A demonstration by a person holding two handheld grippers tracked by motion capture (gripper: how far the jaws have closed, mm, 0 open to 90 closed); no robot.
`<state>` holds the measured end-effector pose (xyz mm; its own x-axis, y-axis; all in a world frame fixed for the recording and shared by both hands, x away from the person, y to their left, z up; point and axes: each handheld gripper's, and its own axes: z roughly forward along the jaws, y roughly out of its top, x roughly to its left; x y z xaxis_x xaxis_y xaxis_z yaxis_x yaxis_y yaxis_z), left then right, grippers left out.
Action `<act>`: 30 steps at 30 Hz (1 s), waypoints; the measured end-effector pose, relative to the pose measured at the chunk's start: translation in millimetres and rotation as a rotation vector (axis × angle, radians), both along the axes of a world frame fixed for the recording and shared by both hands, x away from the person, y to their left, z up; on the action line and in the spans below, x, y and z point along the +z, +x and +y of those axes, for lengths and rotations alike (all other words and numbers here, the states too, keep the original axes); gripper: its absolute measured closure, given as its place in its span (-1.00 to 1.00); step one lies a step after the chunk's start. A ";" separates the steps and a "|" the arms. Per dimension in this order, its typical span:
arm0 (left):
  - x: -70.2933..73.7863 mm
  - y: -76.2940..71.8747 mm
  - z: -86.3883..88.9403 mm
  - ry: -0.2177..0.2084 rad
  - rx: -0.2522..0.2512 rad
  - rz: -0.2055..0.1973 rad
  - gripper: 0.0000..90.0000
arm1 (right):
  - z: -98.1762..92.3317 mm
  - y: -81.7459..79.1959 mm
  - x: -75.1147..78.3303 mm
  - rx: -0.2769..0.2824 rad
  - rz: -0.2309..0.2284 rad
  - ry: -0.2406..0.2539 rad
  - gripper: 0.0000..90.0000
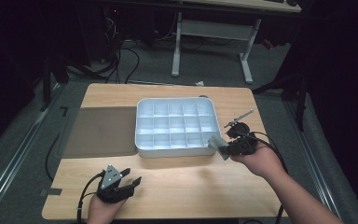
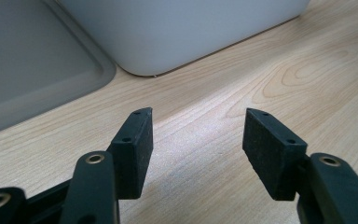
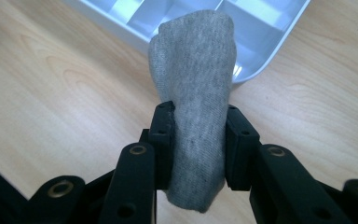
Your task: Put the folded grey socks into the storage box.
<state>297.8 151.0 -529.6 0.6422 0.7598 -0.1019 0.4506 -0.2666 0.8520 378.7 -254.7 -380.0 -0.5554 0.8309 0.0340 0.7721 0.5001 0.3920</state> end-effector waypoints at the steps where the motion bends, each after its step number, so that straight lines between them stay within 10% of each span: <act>1: 0.0 0.0 0.0 0.000 0.000 0.000 -0.04 | 0.0 0.0 0.0 0.000 0.000 0.000 0.57; 30: -0.4 0.1 0.6 -0.006 -0.005 -0.001 -0.04 | 29.5 80.4 -34.7 -0.085 0.120 -0.162 0.57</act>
<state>297.9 151.6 -530.0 0.6457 0.7562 -0.1059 0.4486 -0.2634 0.8540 459.2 -225.2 -414.7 -0.4832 0.8745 -0.0422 0.8506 0.4804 0.2140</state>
